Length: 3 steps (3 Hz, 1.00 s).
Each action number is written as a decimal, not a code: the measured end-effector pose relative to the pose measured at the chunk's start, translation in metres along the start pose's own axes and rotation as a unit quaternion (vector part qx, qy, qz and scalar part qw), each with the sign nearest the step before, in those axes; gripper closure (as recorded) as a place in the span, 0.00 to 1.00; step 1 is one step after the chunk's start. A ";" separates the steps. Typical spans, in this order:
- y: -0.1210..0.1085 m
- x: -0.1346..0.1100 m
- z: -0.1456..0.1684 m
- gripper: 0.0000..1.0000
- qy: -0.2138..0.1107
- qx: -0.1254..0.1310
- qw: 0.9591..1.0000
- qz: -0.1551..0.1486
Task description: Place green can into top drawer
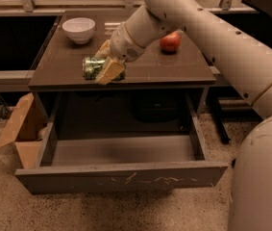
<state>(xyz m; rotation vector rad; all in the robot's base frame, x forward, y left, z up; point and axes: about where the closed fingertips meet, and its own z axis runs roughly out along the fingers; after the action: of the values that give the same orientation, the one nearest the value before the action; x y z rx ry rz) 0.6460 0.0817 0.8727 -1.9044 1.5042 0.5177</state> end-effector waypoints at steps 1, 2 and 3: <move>0.000 0.000 0.000 1.00 0.000 0.000 1.000 0.000; 0.022 -0.003 0.010 1.00 0.004 -0.017 1.000 -0.002; 0.057 -0.003 0.027 1.00 0.011 -0.040 0.999 -0.008</move>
Offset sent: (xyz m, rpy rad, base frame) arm -0.0361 0.0072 -0.0226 -0.0334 0.0516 0.0364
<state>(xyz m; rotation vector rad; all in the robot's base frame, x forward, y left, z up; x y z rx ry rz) 0.5931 0.0954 0.8418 -1.9873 1.5021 0.5586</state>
